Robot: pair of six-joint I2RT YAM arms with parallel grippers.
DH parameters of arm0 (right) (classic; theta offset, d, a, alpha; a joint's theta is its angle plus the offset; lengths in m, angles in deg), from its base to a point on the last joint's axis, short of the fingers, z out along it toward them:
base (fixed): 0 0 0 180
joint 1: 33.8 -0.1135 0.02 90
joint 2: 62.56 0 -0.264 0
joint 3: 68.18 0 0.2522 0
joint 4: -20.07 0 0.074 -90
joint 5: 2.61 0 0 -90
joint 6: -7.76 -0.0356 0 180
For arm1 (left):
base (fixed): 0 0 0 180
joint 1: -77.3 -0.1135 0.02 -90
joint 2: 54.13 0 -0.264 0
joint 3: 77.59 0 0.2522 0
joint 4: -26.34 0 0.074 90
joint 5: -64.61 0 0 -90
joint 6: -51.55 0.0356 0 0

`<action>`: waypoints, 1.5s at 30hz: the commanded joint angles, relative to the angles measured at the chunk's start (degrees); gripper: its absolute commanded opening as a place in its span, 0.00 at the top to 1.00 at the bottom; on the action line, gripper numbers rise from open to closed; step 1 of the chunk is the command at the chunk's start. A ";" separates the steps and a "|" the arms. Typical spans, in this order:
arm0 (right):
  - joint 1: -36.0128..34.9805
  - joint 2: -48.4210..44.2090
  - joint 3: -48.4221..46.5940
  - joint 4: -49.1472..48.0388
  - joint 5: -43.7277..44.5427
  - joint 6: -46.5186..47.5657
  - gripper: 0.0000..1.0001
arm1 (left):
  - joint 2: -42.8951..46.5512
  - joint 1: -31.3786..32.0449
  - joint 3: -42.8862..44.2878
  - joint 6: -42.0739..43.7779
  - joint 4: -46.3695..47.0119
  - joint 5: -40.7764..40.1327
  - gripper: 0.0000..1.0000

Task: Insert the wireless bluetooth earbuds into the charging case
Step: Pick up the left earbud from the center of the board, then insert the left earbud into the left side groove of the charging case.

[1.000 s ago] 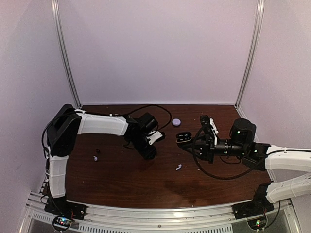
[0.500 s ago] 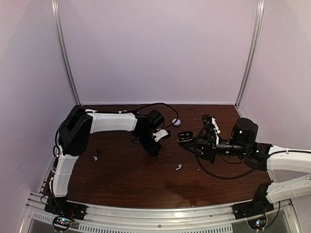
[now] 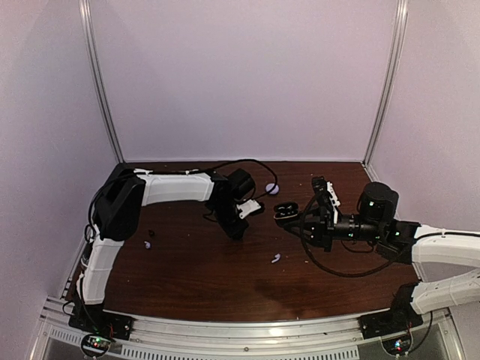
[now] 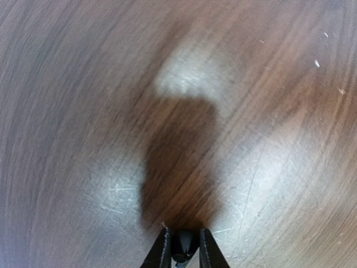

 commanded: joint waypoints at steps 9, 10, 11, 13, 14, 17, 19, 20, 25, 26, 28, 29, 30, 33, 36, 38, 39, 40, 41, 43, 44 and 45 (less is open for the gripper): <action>0.34 -0.48 1.14 -1.95 1.10 0.58 0.98 | 10.04 -1.77 -13.37 -4.28 8.34 2.17 0.90; 0.36 -0.51 1.26 -2.30 1.22 0.75 0.98 | 12.14 -2.35 -15.50 -4.93 11.02 3.03 0.90; 0.35 -0.52 1.35 -2.61 1.33 1.07 0.98 | 14.35 -2.75 -17.60 -5.69 13.74 3.31 0.90; 0.34 -0.49 1.56 -3.53 1.46 1.62 0.99 | 18.77 -3.69 -21.43 -7.18 19.12 3.87 0.91; 0.38 -0.49 1.67 -4.21 1.62 1.95 0.99 | 21.39 -3.84 -23.49 -7.39 21.98 4.31 0.91; 0.30 -0.26 2.04 -6.46 1.01 3.93 0.99 | 30.78 -3.97 -30.19 -8.10 32.65 5.59 0.92; 0.25 -0.02 2.41 -8.44 0.75 5.64 1.00 | 36.43 -3.93 -34.77 -8.47 40.17 8.29 0.92; 0.21 0.05 2.56 -9.79 0.42 6.29 1.00 | 39.22 -3.93 -37.25 -8.70 44.36 9.94 0.92; -0.09 1.08 3.37 -16.82 1.42 9.59 1.00 | 49.90 -3.29 -46.89 -10.27 61.32 14.49 0.92; -0.12 1.35 3.20 -17.53 2.20 10.17 1.00 | 51.47 -2.74 -48.21 -10.24 63.79 14.26 0.92; -0.25 1.88 3.04 -19.16 3.82 10.97 1.00 | 54.59 -1.35 -51.03 -9.90 68.77 14.02 0.92; -0.29 2.26 2.94 -20.04 4.55 11.26 1.00 | 55.80 -0.55 -52.16 -9.73 70.94 13.78 0.92; -0.32 2.62 2.83 -20.84 5.18 11.61 1.00 | 56.79 0.24 -53.10 -9.49 73.68 13.76 0.92; -0.53 4.06 2.54 -23.98 6.26 12.36 0.99 | 58.56 1.90 -55.20 -9.97 79.55 14.54 0.91; -0.83 5.67 2.68 -27.36 6.80 13.30 0.98 | 59.21 3.15 -56.75 -10.17 85.07 15.23 0.91; -1.20 6.69 2.76 -29.93 6.85 13.98 0.99 | 58.94 3.80 -56.84 -9.90 87.17 16.16 0.91; -1.36 7.05 2.85 -31.12 6.89 14.22 0.99 | 58.76 4.12 -56.76 -9.71 88.01 16.87 0.91; -1.52 7.39 2.86 -31.99 6.85 14.57 0.99 | 58.50 4.42 -56.66 -9.56 88.90 17.68 0.91; -1.66 7.74 2.76 -32.75 6.81 15.00 0.99 | 58.19 4.83 -56.52 -9.46 89.75 18.30 0.91; -2.04 8.42 2.40 -33.49 6.67 16.13 0.99 | 57.72 5.61 -56.16 -8.92 90.72 19.46 0.91; -2.31 8.73 2.20 -33.91 6.75 16.84 0.99 | 57.49 6.19 -56.07 -8.50 91.07 19.71 0.91; -2.56 9.02 2.01 -34.36 6.79 17.34 0.98 | 57.28 6.57 -55.95 -8.06 91.52 19.87 0.91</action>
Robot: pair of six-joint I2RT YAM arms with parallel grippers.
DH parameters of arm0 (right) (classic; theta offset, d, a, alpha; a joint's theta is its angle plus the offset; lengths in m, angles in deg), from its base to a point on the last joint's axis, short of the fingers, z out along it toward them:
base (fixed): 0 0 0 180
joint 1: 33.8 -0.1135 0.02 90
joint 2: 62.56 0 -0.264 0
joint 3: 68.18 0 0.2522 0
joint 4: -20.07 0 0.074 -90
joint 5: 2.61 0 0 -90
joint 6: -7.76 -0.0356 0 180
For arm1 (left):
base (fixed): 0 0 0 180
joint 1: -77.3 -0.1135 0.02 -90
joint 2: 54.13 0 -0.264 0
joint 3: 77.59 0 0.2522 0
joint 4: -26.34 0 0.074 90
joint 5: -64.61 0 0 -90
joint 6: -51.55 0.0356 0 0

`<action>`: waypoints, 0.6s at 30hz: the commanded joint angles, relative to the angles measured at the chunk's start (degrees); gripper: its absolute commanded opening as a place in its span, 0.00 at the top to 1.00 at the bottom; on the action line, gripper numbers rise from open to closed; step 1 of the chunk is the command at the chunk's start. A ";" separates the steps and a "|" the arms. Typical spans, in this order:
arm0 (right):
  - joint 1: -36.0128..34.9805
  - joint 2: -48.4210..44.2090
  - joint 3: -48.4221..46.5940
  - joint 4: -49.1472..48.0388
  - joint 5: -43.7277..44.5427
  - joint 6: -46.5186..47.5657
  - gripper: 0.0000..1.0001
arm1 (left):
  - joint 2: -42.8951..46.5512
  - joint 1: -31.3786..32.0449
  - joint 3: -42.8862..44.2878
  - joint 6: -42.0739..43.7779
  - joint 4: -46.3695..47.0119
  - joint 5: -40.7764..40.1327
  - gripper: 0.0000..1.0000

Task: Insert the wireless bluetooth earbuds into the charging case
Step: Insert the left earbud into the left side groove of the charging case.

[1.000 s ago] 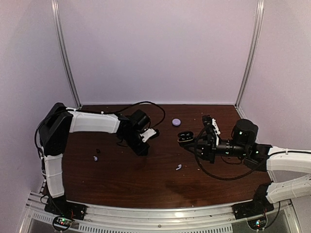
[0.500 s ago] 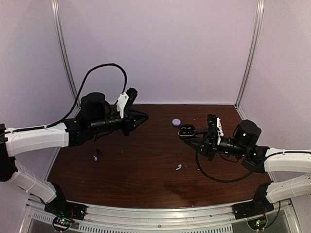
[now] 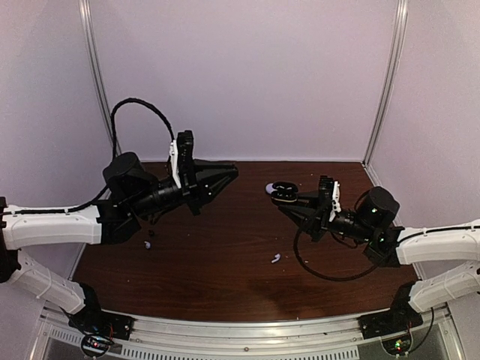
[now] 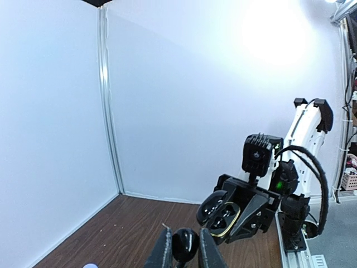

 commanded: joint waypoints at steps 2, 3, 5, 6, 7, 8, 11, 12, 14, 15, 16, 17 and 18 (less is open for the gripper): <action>-1.59 1.49 -1.15 -6.58 0.92 4.13 0.96 | -1.17 2.14 0.48 2.31 7.88 4.18 0.91; -1.86 1.81 -1.32 -7.07 0.90 4.71 0.95 | -1.41 2.40 0.48 2.58 8.27 4.69 0.91; -2.32 2.28 -1.66 -8.25 0.92 5.46 0.95 | -1.58 2.85 0.15 3.11 9.27 5.58 0.92; -2.53 2.44 -1.92 -8.62 0.99 5.77 0.95 | -1.68 3.12 0.02 3.37 9.47 5.92 0.92; -2.71 2.61 -2.12 -8.83 1.08 6.15 0.95 | -1.79 3.37 0.04 3.52 9.64 6.07 0.92; -2.88 2.71 -2.36 -8.86 1.01 6.55 0.96 | -1.83 3.67 0.02 3.73 9.77 6.09 0.92; -3.42 2.88 -2.95 -8.49 0.90 7.57 0.96 | -2.08 4.41 0.01 4.58 10.13 6.20 0.92; -3.59 2.91 -3.16 -8.45 0.79 7.89 0.96 | -2.15 4.65 0.11 4.99 10.14 6.35 0.92; -3.90 3.06 -3.44 -8.38 0.79 8.09 0.96 | -2.55 5.08 0.39 5.66 10.03 6.42 0.92; -4.01 3.31 -3.76 -8.19 0.90 7.80 0.96 | -2.85 5.30 0.64 5.74 9.91 6.56 0.92; -4.08 3.53 -4.17 -7.82 1.02 7.28 0.96 | -3.27 5.39 1.00 5.90 9.62 6.66 0.92; -4.14 3.75 -4.61 -7.59 1.16 6.51 0.97 | -3.64 5.55 1.21 5.92 9.57 6.69 0.93; -4.23 3.99 -5.04 -7.60 1.16 5.72 0.97 | -4.03 5.64 1.34 5.97 9.54 6.54 0.93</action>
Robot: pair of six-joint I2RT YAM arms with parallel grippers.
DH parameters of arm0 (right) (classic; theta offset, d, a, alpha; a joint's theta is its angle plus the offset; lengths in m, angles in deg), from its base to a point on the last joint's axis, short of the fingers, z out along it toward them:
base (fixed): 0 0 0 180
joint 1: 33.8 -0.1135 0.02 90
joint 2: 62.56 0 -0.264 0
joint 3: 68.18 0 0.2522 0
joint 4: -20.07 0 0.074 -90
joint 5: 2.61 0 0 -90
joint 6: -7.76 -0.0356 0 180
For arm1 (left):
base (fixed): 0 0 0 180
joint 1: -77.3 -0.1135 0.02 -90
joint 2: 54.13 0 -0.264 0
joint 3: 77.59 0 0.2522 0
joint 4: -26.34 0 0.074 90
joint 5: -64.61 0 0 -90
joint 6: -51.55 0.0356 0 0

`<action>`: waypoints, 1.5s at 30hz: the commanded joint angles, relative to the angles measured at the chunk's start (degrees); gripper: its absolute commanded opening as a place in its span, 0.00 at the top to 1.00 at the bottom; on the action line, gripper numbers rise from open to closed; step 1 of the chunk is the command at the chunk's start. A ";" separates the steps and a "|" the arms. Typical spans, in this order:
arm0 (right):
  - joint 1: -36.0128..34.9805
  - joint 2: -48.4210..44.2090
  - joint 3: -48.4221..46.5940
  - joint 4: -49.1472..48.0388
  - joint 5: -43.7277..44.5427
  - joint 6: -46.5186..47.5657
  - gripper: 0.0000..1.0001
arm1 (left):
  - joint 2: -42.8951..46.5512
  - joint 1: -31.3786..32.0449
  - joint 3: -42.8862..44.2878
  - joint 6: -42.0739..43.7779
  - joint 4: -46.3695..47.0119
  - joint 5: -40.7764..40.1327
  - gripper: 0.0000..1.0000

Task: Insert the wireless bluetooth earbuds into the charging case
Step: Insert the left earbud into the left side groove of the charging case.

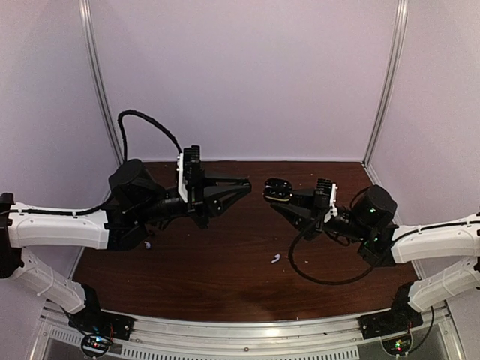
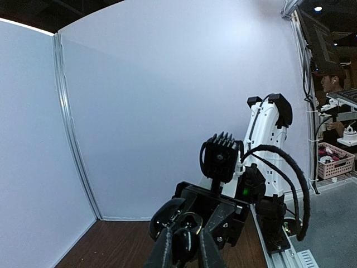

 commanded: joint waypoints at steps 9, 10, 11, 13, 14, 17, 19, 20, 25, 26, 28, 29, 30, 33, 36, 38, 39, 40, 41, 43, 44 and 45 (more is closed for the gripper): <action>-1.44 3.31 -3.31 -4.22 1.40 -6.47 0.99 | -4.04 0.77 2.54 0.40 4.66 0.37 0.93; -1.58 3.54 -3.39 -4.22 1.37 -6.57 0.99 | -4.22 0.76 2.70 0.31 4.64 0.37 0.93; -1.71 3.72 -3.38 -4.18 1.35 -6.58 0.99 | -4.34 0.78 2.78 0.24 4.66 0.23 0.93; -1.98 4.00 -3.43 -4.25 1.30 -6.60 0.99 | -4.62 0.78 2.98 0.21 4.69 0.16 0.93; -2.15 4.07 -3.47 -4.38 1.30 -6.66 0.99 | -4.83 0.77 3.16 0.21 4.65 0.08 0.93; -2.42 4.35 -3.87 -4.57 1.18 -6.54 0.99 | -5.55 0.74 3.77 0.13 4.56 0.19 0.93; -2.60 4.59 -4.10 -4.72 0.73 -6.49 0.99 | -6.01 0.78 4.12 -0.03 4.45 0.05 0.93; -2.68 4.68 -4.14 -4.93 0.69 -6.56 0.99 | -6.15 0.75 4.23 -0.05 4.50 -0.16 0.93; -3.13 4.82 -4.02 -6.49 0.75 -7.27 1.00 | -6.51 0.74 4.07 -0.40 5.27 -1.16 0.93; -3.21 4.82 -4.02 -6.61 0.89 -7.34 1.00 | -6.61 0.75 4.07 -0.40 5.38 -1.16 0.93; -3.22 4.80 -3.92 -7.23 0.94 -7.57 1.00 | -6.76 0.76 4.04 -0.43 5.43 -1.73 0.93; -3.30 4.74 -3.91 -7.49 0.91 -7.70 1.00 | -6.68 0.78 3.86 -0.41 5.46 -2.05 0.93; -3.31 4.65 -3.87 -7.55 0.87 -7.72 1.00 | -6.67 0.78 3.67 -0.40 5.61 -2.33 0.93; -3.31 4.55 -3.96 -7.65 0.90 -7.82 1.00 | -6.76 0.78 3.63 -0.40 5.49 -2.57 0.93; -3.31 4.55 -4.12 -7.75 0.92 -7.98 1.00 | -6.98 0.78 3.69 -0.49 5.39 -2.57 0.93; -3.31 4.55 -3.97 -8.18 1.15 -8.32 1.00 | -7.08 0.77 3.72 -0.49 5.25 -2.61 0.93; -3.36 4.56 -3.91 -8.26 1.25 -8.38 1.00 | -7.13 0.77 3.71 -0.49 5.29 -2.65 0.93; -3.32 4.55 -3.90 -8.41 1.36 -8.45 1.00 | -7.22 0.77 3.71 -0.47 5.15 -2.65 0.93; -3.31 4.48 -3.93 -8.39 1.50 -8.51 1.00 | -7.33 0.77 3.79 -0.54 5.09 -2.57 0.93; -3.32 4.47 -3.96 -8.54 1.93 -8.76 1.00 | -7.51 0.78 3.95 -0.57 4.67 -2.45 0.93; -3.32 4.51 -4.00 -8.57 2.13 -8.85 1.00 | -7.53 0.76 3.97 -0.50 4.53 -2.32 0.93; -3.34 4.55 -4.11 -8.53 2.29 -8.94 1.00 | -7.61 0.78 3.98 -0.48 4.39 -2.39 0.93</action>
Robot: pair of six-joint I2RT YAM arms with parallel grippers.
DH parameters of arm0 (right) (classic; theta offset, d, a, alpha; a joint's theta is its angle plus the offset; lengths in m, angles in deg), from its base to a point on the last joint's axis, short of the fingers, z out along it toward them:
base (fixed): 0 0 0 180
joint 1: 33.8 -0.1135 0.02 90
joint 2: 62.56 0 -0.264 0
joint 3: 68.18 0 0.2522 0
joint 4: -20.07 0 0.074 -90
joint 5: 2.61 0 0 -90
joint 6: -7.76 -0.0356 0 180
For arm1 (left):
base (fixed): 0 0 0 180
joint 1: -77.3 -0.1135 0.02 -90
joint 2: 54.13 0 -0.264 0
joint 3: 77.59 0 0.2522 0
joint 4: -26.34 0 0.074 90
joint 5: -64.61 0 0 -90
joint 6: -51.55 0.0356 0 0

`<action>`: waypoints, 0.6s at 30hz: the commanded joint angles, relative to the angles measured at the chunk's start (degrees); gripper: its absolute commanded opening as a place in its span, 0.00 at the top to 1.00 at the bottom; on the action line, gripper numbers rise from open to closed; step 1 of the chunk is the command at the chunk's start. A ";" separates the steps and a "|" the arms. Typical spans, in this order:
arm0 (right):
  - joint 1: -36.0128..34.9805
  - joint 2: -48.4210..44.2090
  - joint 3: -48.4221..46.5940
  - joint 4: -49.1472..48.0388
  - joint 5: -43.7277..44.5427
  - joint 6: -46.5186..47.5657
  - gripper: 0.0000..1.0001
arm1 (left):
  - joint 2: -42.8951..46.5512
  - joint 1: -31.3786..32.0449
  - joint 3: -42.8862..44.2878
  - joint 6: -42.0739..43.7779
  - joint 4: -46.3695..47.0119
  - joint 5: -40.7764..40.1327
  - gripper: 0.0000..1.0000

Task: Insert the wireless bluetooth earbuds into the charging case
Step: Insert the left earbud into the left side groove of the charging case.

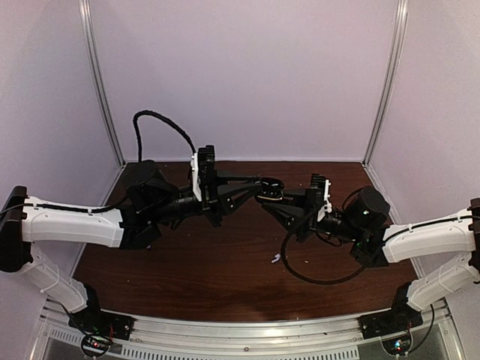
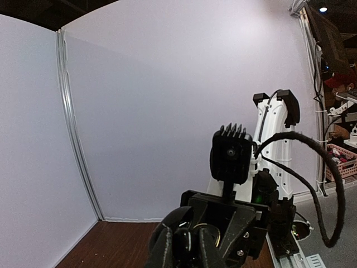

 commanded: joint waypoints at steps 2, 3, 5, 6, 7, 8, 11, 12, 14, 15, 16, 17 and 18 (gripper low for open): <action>-0.43 -0.13 -1.76 -3.90 1.38 -1.31 1.00 | -1.40 0.08 1.55 -0.49 0.25 -0.58 0.93; -0.39 -0.02 -1.78 -3.91 1.45 -1.35 1.00 | -1.51 0.09 1.53 -0.49 0.26 -0.33 0.93; -0.39 0.13 -1.74 -4.11 1.39 -1.36 1.00 | -1.71 0.07 1.72 -0.65 0.03 -0.01 0.93; -0.38 0.13 -1.77 -4.19 1.34 -1.40 1.00 | -1.72 0.06 1.71 -0.67 -0.24 -0.24 0.93; -0.41 0.10 -1.62 -4.26 1.41 -1.36 1.00 | -1.65 0.10 1.64 -0.68 -0.41 -0.52 0.93; -0.39 -0.02 -1.48 -4.27 1.52 -1.26 1.00 | -1.50 0.10 1.50 -0.67 -0.47 -0.81 0.93; -0.41 -0.54 -1.28 -4.31 1.57 -1.04 1.00 | -1.29 0.08 1.45 -0.68 -1.53 -2.53 0.93; -0.39 -0.66 -1.23 -4.29 1.63 -0.93 1.00 | -1.36 0.10 1.51 -0.71 -2.08 -2.97 0.92; -0.39 -0.93 -1.07 -4.33 1.71 -0.84 1.00 | -1.47 0.10 1.78 -1.03 -3.09 -4.06 0.91; -0.38 -1.02 -0.96 -4.43 1.70 -0.84 1.00 | -1.46 0.10 1.89 -1.16 -3.51 -4.43 0.90; -0.38 -1.09 -0.93 -4.42 1.75 -0.80 1.00 | -1.38 0.08 2.00 -1.19 -3.85 -4.60 0.89; -0.39 -1.15 -0.93 -4.40 1.85 -0.84 1.00 | -1.38 0.10 1.97 -1.19 -4.20 -4.71 0.88; -0.38 -1.21 -0.91 -4.32 1.96 -0.81 1.00 | -1.37 0.10 2.04 -1.19 -4.66 -4.93 0.87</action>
